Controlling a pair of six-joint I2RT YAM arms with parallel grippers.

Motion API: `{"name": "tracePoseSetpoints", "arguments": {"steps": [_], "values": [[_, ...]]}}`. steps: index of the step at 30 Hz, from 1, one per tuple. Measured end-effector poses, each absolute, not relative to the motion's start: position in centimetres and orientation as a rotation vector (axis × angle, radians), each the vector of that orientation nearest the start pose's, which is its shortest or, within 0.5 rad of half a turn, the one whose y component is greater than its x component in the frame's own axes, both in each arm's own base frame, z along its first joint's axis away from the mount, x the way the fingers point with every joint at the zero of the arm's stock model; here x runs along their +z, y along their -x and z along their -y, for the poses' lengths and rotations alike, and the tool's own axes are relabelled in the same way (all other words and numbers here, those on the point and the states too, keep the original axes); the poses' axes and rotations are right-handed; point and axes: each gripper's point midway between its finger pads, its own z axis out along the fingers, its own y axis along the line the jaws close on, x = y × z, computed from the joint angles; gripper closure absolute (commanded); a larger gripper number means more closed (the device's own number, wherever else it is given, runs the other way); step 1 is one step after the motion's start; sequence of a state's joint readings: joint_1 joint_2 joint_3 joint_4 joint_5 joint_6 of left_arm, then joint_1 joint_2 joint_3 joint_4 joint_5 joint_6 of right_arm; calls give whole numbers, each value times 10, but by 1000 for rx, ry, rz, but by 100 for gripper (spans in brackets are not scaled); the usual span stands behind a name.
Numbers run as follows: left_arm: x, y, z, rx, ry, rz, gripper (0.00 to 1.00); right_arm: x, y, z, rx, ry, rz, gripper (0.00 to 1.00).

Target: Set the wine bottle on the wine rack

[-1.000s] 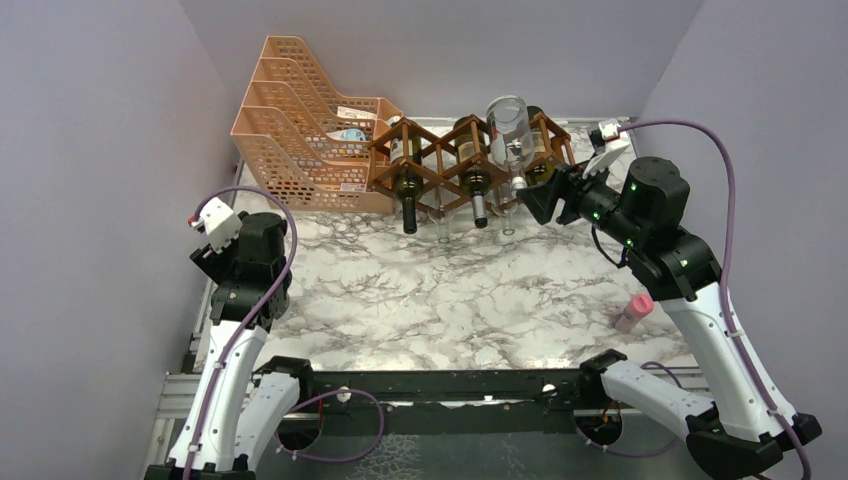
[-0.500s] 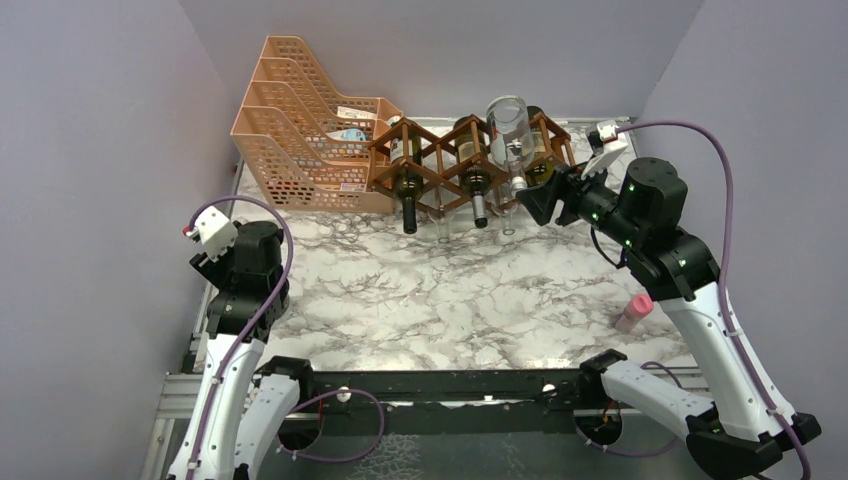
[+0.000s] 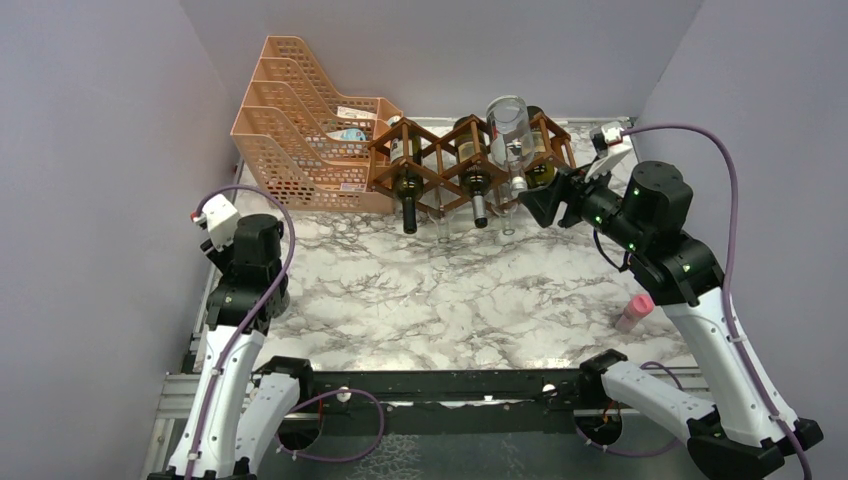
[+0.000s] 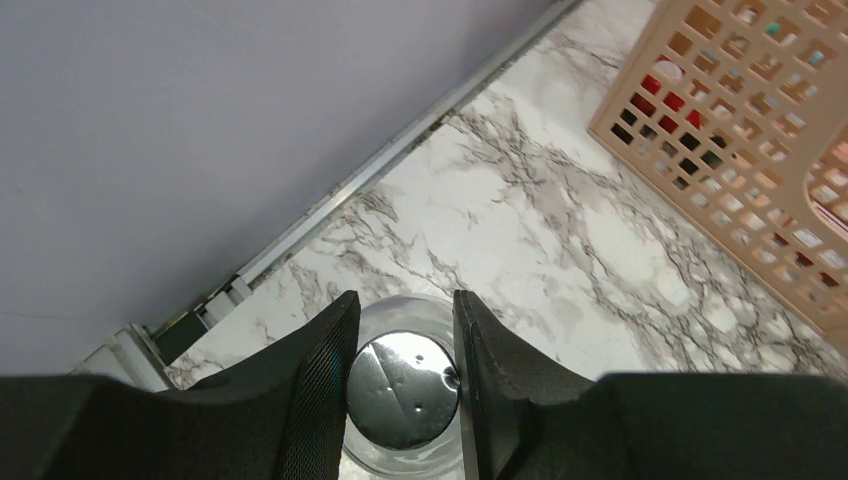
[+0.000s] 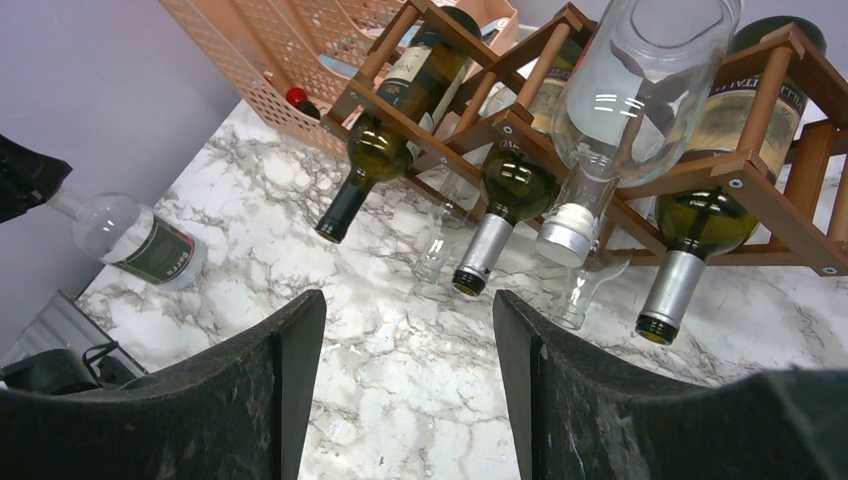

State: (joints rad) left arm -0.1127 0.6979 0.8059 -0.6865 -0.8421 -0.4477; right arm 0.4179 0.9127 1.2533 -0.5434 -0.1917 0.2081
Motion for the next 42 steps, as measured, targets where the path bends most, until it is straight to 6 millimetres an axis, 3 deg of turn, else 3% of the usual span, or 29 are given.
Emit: {"name": "tracePoseSetpoints", "arguments": {"steps": [4, 11, 25, 30, 33, 39, 42], "values": [[228, -228, -78, 446, 676, -1907, 71, 369, -258, -161, 619, 330, -1787, 35], [227, -250, -29, 154, 490, -2034, 73, 363, -260, -162, 622, 324, -1805, 35], [231, -262, 53, -323, 180, -2069, 73, 348, -267, -169, 642, 332, -1851, 35], [232, -264, 67, -380, 90, -2053, 62, 344, -269, -173, 661, 335, -1866, 35], [232, -265, 77, -401, 26, -2048, 51, 345, -269, -175, 668, 339, -1862, 33], [235, -258, 113, -517, -123, -2041, 34, 341, -267, -177, 685, 354, -1867, 31], [239, -256, 121, -542, -165, -2023, 29, 339, -267, -178, 688, 363, -1871, 31]]}}
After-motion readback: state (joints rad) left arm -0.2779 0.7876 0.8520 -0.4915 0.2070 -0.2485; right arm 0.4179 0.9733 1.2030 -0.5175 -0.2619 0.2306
